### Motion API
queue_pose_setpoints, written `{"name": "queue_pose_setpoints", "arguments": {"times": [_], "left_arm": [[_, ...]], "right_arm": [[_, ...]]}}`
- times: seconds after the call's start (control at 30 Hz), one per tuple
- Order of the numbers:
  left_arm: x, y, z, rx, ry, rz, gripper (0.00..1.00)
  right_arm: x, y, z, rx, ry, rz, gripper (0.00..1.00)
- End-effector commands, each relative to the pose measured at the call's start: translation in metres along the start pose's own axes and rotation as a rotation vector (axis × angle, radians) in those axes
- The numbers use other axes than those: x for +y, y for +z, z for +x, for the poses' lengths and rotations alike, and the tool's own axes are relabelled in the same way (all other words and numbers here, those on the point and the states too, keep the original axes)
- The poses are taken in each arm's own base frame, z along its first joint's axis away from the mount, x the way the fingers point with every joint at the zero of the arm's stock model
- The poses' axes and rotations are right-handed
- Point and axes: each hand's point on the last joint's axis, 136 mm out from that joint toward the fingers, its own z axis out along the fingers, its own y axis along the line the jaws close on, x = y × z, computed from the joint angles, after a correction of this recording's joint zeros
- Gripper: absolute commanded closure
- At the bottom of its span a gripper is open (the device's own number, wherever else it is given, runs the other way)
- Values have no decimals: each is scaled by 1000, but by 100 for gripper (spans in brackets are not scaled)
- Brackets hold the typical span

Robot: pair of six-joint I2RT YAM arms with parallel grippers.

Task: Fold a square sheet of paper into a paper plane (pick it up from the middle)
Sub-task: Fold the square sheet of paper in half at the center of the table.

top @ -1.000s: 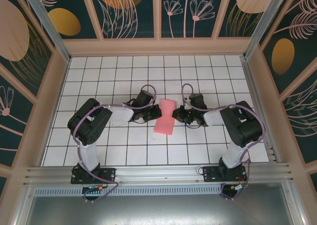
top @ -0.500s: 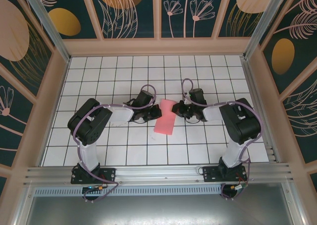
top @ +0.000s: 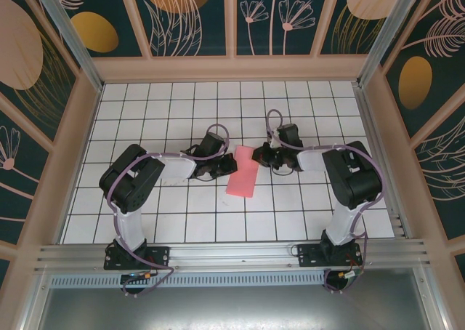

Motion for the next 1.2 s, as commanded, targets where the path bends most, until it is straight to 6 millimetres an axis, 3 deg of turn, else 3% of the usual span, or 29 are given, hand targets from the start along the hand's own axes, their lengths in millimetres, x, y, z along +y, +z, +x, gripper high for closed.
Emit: {"name": "queue_pose_setpoints", "arguments": {"times": [0.0, 0.37, 0.47, 0.6, 0.7, 0.93, 1.17], "left_arm": [[54, 8, 40, 116, -39, -178, 100], [56, 8, 41, 120, -38, -182, 100], [55, 8, 42, 122, -36, -181, 100], [56, 8, 42, 122, -36, -183, 100], [56, 8, 42, 123, -36, -182, 100], [55, 7, 42, 120, -36, -181, 100], [55, 7, 42, 120, -33, -182, 100]], "right_arm": [[5, -5, -9, -5, -18, -15, 100], [-48, 9, 9, 36, 90, 89, 100], [-36, 5, 2, 24, 77, 62, 100], [0, -5, -20, -10, 25, -12, 100], [8, -9, -31, -25, 18, -28, 100], [-9, 3, -30, -2, 52, -6, 100], [-44, 13, -15, 14, 108, 73, 100]]}}
